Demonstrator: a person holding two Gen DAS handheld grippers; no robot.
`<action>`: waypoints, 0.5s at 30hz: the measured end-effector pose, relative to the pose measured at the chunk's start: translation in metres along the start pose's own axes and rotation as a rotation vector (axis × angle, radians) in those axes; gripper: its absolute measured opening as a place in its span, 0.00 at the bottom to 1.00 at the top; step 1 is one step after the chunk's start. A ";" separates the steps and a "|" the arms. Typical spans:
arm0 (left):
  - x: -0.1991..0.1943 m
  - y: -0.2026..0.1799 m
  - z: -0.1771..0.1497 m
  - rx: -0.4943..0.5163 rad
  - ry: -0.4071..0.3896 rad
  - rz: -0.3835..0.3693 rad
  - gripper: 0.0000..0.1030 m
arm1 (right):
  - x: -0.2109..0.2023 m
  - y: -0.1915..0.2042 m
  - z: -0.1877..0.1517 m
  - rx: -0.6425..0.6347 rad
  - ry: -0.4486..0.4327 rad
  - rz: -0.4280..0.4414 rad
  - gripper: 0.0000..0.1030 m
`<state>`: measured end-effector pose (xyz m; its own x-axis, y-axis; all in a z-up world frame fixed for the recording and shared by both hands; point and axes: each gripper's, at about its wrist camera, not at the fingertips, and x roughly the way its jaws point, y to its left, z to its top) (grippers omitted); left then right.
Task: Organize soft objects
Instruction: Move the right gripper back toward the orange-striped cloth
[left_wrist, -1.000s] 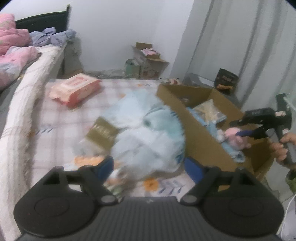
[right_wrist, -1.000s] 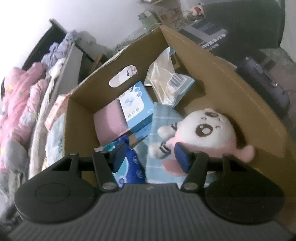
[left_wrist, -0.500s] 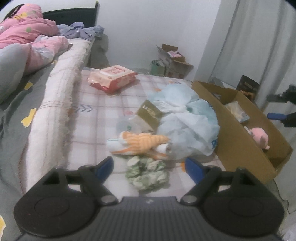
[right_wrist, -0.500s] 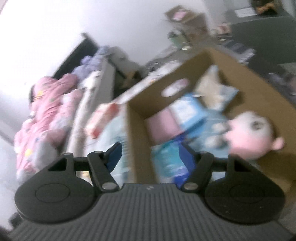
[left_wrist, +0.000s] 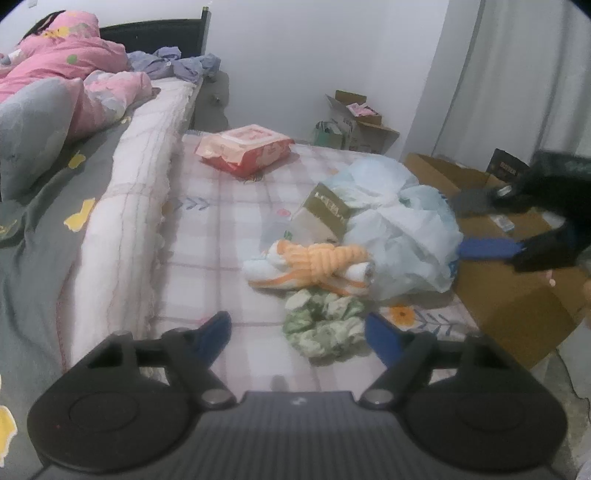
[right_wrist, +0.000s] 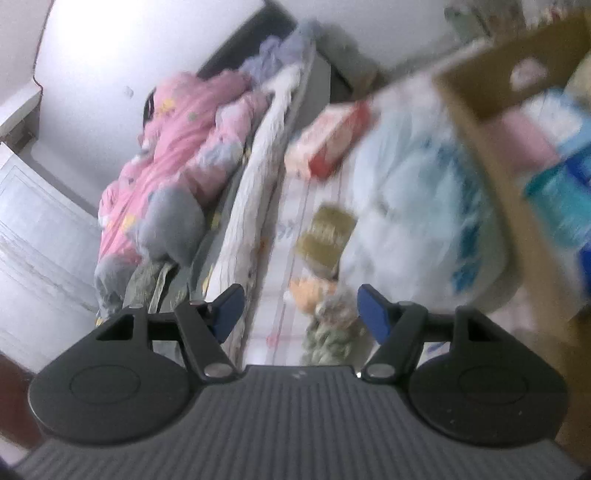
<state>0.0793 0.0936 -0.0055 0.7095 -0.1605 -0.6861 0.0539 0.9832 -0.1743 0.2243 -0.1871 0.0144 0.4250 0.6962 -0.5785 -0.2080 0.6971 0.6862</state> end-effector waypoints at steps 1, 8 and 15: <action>0.002 0.001 -0.002 -0.004 0.007 -0.004 0.75 | 0.009 0.000 -0.004 0.007 0.016 -0.003 0.66; 0.017 0.012 -0.008 -0.042 0.055 -0.014 0.61 | 0.062 0.016 -0.017 -0.077 0.050 -0.071 0.50; 0.009 0.025 -0.004 -0.072 0.038 -0.016 0.59 | 0.111 0.021 -0.004 -0.163 0.053 -0.193 0.44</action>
<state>0.0842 0.1169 -0.0184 0.6821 -0.1807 -0.7086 0.0132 0.9719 -0.2351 0.2635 -0.0945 -0.0376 0.4249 0.5522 -0.7173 -0.2684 0.8336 0.4828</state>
